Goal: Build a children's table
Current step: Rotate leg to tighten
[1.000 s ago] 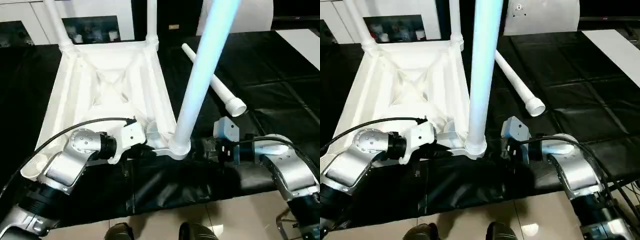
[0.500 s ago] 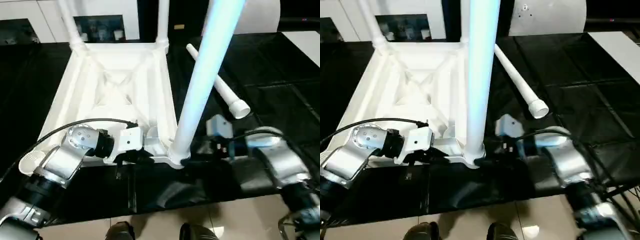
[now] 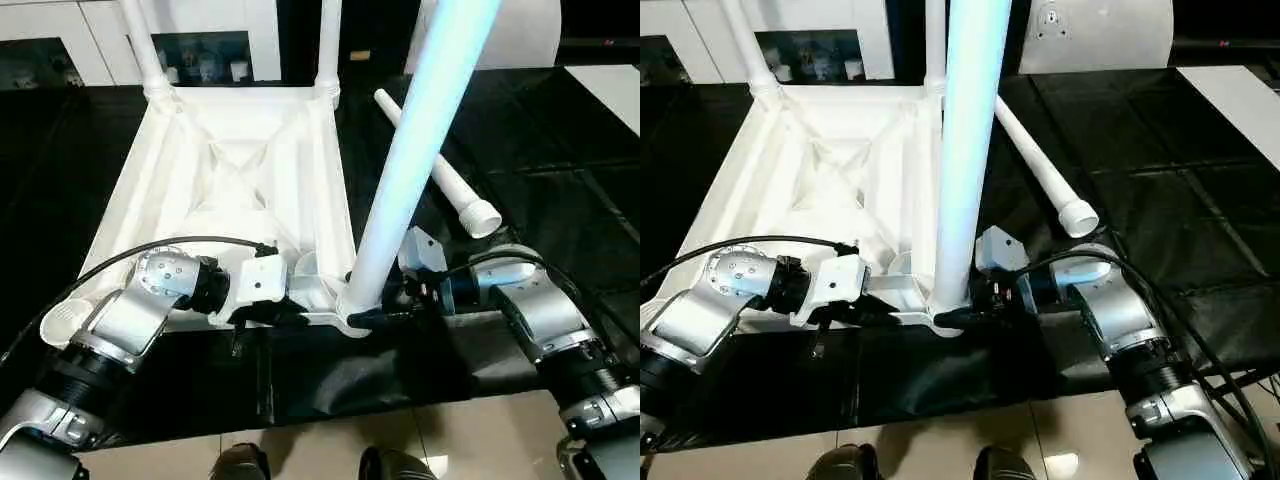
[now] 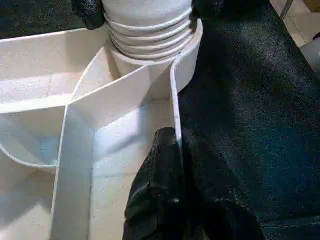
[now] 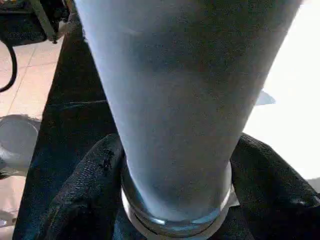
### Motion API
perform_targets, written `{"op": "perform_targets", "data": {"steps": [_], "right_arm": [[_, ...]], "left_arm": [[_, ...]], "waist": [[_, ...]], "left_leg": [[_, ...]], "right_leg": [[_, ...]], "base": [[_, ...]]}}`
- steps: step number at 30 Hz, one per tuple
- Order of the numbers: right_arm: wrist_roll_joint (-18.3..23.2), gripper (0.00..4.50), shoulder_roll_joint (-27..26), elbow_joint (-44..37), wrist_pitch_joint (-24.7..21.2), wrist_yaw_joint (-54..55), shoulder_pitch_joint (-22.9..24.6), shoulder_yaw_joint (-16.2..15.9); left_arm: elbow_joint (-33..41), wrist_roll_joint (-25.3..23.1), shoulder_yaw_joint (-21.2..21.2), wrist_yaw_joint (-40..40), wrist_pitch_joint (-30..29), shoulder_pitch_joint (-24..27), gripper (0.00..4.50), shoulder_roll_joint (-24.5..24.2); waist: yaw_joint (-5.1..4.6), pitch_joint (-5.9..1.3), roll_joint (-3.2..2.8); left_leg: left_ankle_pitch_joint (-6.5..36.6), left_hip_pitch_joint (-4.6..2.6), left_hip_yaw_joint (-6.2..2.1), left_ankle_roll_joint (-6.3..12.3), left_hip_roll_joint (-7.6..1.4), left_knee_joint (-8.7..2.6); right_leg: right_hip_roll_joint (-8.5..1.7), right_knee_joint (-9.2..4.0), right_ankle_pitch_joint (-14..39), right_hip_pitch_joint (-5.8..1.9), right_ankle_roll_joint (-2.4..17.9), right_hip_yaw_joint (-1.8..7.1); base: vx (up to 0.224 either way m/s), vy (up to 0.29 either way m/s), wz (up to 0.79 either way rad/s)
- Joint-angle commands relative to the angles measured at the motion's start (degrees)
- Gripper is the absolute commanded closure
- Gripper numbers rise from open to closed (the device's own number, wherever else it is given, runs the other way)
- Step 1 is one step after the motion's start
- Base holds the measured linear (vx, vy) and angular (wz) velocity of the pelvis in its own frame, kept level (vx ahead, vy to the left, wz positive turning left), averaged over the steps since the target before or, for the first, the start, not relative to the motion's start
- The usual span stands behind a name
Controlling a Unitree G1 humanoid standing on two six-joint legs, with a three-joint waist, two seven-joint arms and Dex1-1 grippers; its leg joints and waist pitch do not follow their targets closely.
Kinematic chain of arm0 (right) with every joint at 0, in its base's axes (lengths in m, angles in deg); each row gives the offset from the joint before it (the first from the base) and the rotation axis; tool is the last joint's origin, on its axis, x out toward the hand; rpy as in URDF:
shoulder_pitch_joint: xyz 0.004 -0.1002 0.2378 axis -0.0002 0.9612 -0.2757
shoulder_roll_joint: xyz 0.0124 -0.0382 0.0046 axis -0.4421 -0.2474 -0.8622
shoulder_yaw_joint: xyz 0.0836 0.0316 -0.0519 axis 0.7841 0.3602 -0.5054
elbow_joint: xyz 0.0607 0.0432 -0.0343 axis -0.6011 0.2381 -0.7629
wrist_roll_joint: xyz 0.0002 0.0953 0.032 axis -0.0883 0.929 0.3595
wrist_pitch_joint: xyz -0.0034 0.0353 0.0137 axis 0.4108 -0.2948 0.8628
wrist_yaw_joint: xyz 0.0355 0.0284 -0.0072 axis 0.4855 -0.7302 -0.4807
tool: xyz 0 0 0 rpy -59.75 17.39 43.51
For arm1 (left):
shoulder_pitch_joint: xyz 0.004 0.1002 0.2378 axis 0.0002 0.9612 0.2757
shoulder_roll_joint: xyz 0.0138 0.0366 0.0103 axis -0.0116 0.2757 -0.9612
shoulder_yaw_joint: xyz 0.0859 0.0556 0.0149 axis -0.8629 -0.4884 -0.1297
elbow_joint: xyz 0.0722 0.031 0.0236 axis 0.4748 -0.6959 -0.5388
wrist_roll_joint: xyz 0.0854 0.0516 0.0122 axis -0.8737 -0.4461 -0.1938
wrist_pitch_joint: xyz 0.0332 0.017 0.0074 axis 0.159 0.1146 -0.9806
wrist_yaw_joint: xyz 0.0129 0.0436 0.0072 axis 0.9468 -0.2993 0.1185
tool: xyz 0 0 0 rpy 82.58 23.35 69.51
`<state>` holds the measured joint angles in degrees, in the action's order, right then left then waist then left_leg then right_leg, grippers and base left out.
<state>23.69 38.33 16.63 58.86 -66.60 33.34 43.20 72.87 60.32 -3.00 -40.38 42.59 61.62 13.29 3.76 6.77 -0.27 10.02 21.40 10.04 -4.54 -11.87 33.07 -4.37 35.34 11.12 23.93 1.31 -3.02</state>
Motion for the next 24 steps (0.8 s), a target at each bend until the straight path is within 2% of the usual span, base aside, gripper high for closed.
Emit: {"op": "perform_targets", "data": {"steps": [1,5,7,12,14,15,16,17,20,21,22,23,24], "right_arm": [[0.7,1.67,0.0,0.0,-1.2,-2.3,0.0,-0.9],[1.7,1.80,0.1,-0.7,-3.1,-3.7,0.4,-0.9],[4.0,1.81,-0.2,-3.2,-6.6,-3.9,2.2,-0.5],[5.1,1.83,-2.8,-8.0,-10.9,2.6,5.5,0.5],[3.8,1.84,-7.7,-10.8,-14.8,13.5,7.6,1.9],[3.8,1.88,-7.7,-10.8,-14.8,13.5,7.6,1.9],[3.8,1.91,-8.9,-11.2,-15.5,15.3,7.8,2.3],[3.9,1.92,-11.3,-12.4,-17.4,19.1,8.4,3.0],[3.2,1.93,-17.6,-15.6,-22.7,28.6,9.6,3.8],[3.2,1.93,-17.6,-15.6,-22.7,28.6,9.6,3.8],[1.2,1.93,-22.3,-15.7,-26.3,36.2,9.2,4.5],[1.2,1.93,-22.3,-15.7,-26.3,36.2,9.2,4.5],[-0.7,1.93,-25.9,-15.2,-28.2,42.1,8.7,5.0]], "left_arm": [[0.1,-0.6,-2.1,-2.5,0.9,-0.2,4.50,0.0],[0.5,0.4,-1.6,-2.4,-0.4,0.2,4.50,0.3],[3.8,2.2,0.1,0.3,-6.0,1.6,4.50,1.4],[8.1,3.0,2.6,6.4,-13.9,3.2,4.50,3.3],[12.0,2.4,4.5,13.2,-20.8,4.2,4.50,6.3],[12.0,2.4,4.5,13.2,-20.8,4.2,4.50,6.3],[12.6,2.4,4.8,14.5,-22.1,4.4,4.50,7.0],[13.8,1.9,5.3,17.3,-24.7,4.7,4.50,8.8],[16.5,0.1,6.5,25.3,-31.6,5.1,4.50,14.8],[16.5,0.1,6.5,25.3,-31.6,5.1,4.50,14.8],[16.0,-1.8,6.9,32.1,-34.7,4.5,4.50,20.2],[16.0,-1.8,6.9,32.1,-34.7,4.5,4.50,20.2],[15.0,-3.7,7.0,37.7,-36.0,3.8,4.50,24.6]], "waist": [[-0.11,-4.31,0.23],[0.00,-4.15,0.02],[0.10,-4.12,0.04],[0.21,-3.90,0.01],[-0.17,-3.49,0.15],[-0.39,-3.38,0.17],[-0.70,-3.12,0.32],[-1.17,-3.12,0.31],[-2.16,-2.90,0.43],[-2.28,-3.00,0.44],[-2.49,-3.10,0.33],[-2.49,-3.10,0.33],[-2.54,-3.17,0.39]], "left_leg": [[4.8,-0.51,0.28,6.11,-0.99,-2.96],[5.4,-0.58,0.27,5.96,-1.07,-3.04],[5.5,-0.66,0.26,5.63,-1.23,-3.11],[6.1,-0.64,0.19,5.33,-1.22,-3.25],[8.0,-0.49,0.11,3.90,-1.08,-3.67],[9.0,-0.51,0.11,3.25,-1.07,-3.84],[11.4,-0.44,-0.07,2.15,-0.78,-4.00],[11.9,-0.40,-0.21,1.20,-0.79,-4.23],[12.7,-0.22,-0.38,0.48,-0.65,-4.40],[12.5,-0.32,-0.32,0.42,-0.59,-4.31],[11.5,-0.39,-0.17,0.74,-0.55,-4.14],[11.5,-0.39,-0.17,0.74,-0.55,-4.14],[10.9,-0.32,-0.17,0.62,-0.47,-4.13]], "right_leg": [[-2.73,-2.94,0.9,-3.61,15.9,2.42],[-2.72,-3.01,1.5,-3.48,16.0,2.39],[-2.79,-2.99,1.2,-3.57,16.2,2.49],[-2.80,-3.28,2.8,-3.40,15.9,2.49],[-2.84,-3.85,7.4,-3.33,14.7,2.47],[-2.82,-4.04,9.4,-3.35,14.2,2.47],[-2.97,-4.69,15.6,-3.33,12.2,2.34],[-2.99,-4.91,18.9,-3.40,10.6,2.40],[-2.79,-5.51,22.7,-2.97,8.3,2.41],[-2.77,-5.51,22.7,-2.94,8.1,2.49],[-2.58,-5.57,21.0,-2.71,8.1,2.70],[-2.58,-5.57,21.0,-2.71,8.1,2.70],[-2.56,-5.61,19.8,-2.71,8.2,2.68]], "base": [[0.000,0.000,0.00],[0.000,0.000,0.00],[0.000,0.000,0.00],[0.000,0.000,0.00],[0.000,0.000,0.00],[0.000,0.000,0.00],[0.000,0.000,0.00],[0.000,0.000,0.00],[0.000,0.000,0.00],[0.000,0.000,0.00],[0.000,0.000,0.00],[0.000,0.000,0.00],[0.000,0.000,0.00]]}}
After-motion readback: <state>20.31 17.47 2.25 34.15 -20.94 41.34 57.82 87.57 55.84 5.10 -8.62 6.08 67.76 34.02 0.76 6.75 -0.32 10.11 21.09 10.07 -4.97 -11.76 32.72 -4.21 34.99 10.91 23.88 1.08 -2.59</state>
